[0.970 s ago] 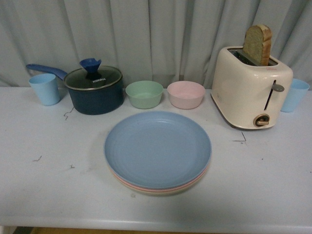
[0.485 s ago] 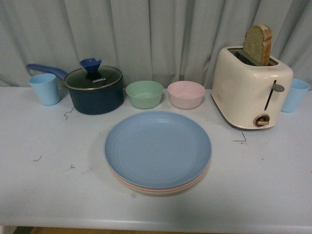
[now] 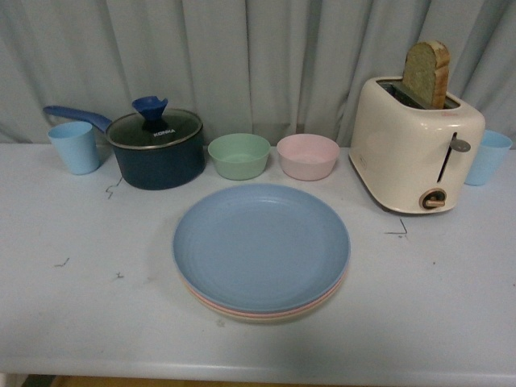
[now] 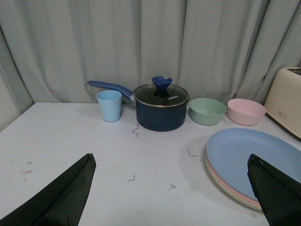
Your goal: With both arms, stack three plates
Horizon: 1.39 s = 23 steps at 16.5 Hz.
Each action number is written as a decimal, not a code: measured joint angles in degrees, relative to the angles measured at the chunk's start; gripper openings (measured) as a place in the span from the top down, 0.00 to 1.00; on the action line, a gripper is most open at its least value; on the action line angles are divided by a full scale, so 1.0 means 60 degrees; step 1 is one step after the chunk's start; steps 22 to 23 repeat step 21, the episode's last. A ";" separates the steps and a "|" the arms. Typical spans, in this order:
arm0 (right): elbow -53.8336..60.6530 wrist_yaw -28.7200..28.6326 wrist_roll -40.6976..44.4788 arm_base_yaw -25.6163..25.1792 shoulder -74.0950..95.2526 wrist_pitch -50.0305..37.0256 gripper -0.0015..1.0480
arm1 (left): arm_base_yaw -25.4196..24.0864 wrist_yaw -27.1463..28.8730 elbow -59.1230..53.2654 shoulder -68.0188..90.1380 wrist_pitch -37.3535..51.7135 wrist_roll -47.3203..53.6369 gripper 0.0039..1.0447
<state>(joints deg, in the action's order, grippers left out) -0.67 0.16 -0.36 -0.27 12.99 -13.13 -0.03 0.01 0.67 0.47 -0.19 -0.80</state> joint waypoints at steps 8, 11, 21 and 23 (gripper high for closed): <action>0.0000 -0.0025 0.0011 0.0000 -0.2127 0.2218 0.58 | 0.0000 0.0000 0.0000 0.0000 0.0000 0.0000 0.06; 0.0000 -0.0029 0.0011 0.0000 -0.2127 0.2218 0.27 | 0.0000 0.0000 0.0000 0.0000 0.0000 0.0000 0.06; 0.0000 -0.0025 0.0011 0.0000 -0.2127 0.2222 0.06 | 0.0000 0.0000 0.0000 0.0000 0.0000 0.0000 0.06; 0.0000 -0.0025 0.0011 0.0000 -0.2127 0.2222 0.06 | 0.0000 0.0000 0.0000 0.0000 0.0000 0.0000 0.06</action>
